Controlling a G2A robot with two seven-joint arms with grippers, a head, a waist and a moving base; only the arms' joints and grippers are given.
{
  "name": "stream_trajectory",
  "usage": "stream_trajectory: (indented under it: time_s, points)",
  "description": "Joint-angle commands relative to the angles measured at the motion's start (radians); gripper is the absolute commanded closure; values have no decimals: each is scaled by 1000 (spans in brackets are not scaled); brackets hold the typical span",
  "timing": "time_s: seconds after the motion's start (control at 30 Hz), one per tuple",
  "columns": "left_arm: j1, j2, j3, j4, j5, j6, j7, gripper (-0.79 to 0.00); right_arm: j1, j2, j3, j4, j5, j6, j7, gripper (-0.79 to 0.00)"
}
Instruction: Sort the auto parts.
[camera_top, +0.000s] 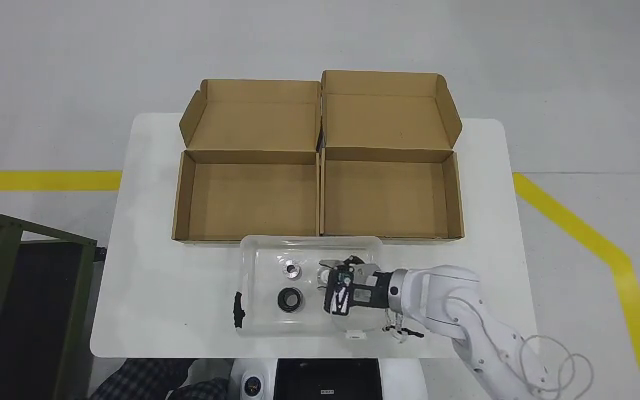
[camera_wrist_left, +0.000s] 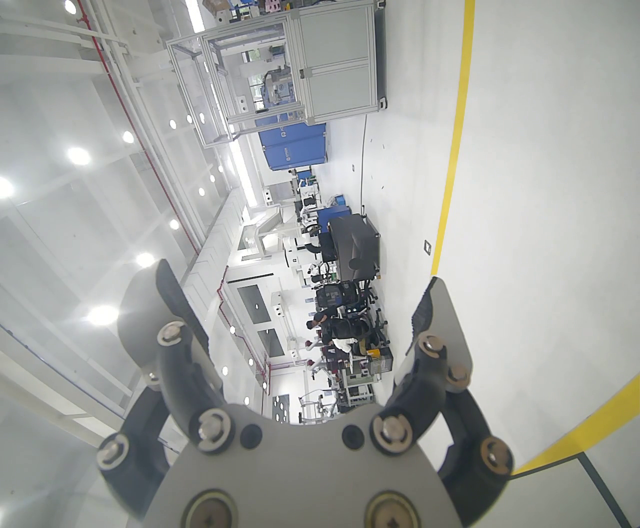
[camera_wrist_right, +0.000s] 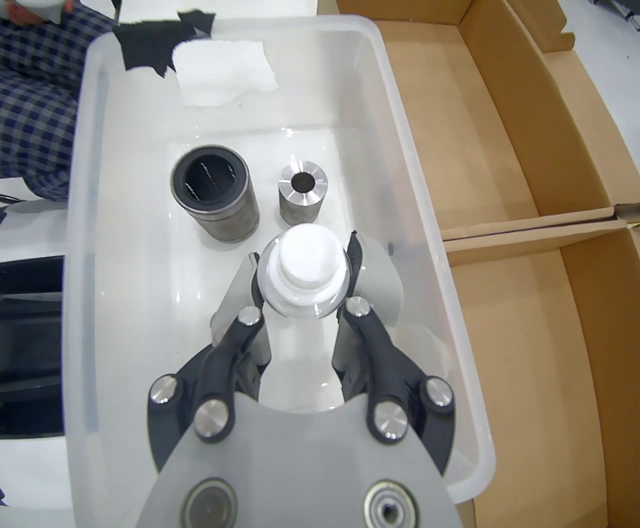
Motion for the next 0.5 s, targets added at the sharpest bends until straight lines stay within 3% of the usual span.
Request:
stream_trajectory:
  time_s: [0.0, 0.27, 0.47]
  points:
    - [0, 0, 0, 0, 0, 0, 0, -785, -11, 4, 16, -15, 27, -16, -27, 0]
    - [0, 0, 0, 0, 0, 0, 0, -785, -86, 23, 169, -88, 231, -32, -216, 0]
    - [0, 0, 0, 0, 0, 0, 0, -785, -101, 30, 270, -40, 454, -27, -308, 0]
